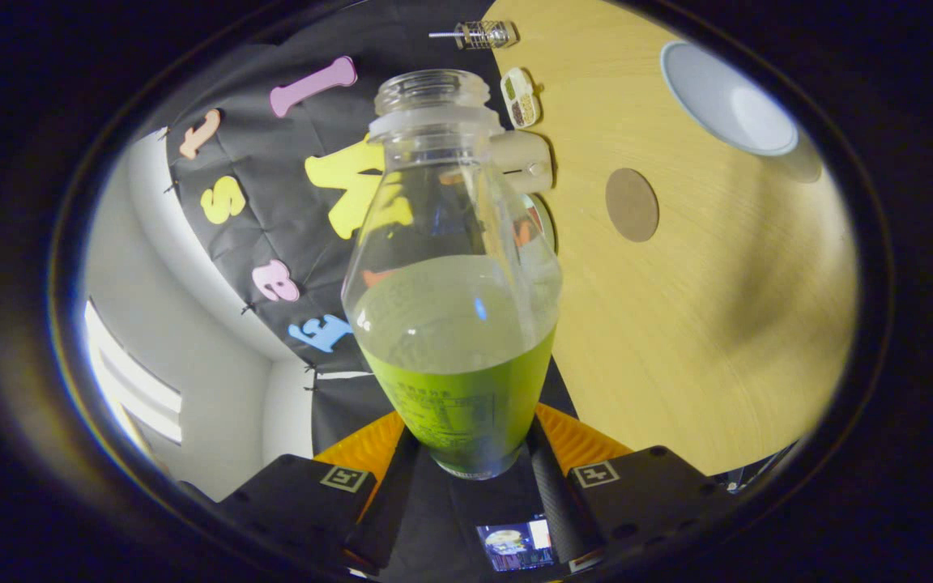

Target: Take the bottle from table, then pour the juice into the cup, finally place the bottle on the coaster

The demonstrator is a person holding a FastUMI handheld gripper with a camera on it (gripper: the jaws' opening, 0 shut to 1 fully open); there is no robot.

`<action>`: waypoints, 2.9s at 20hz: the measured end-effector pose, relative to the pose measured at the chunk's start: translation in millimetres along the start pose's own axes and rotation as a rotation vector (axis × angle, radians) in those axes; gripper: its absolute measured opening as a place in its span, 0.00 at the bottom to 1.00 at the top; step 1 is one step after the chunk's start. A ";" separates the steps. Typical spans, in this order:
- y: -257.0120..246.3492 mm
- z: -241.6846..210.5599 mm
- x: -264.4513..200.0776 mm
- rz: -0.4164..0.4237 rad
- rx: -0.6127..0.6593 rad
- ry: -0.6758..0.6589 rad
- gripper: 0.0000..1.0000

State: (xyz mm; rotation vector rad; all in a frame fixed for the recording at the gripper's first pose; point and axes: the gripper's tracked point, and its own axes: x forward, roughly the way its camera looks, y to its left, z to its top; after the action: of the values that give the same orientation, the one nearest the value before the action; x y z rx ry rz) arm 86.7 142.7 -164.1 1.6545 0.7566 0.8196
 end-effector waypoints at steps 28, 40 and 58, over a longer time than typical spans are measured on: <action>48.3 -5.7 -1.8 0.135 0.139 -0.023 0.76; 66.1 -7.4 -2.3 0.186 0.163 -0.037 0.76; 80.6 -3.4 -3.7 0.218 0.212 -0.058 0.76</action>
State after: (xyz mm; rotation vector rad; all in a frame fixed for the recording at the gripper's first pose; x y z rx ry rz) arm 87.4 124.7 -85.3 1.9679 0.6471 0.8624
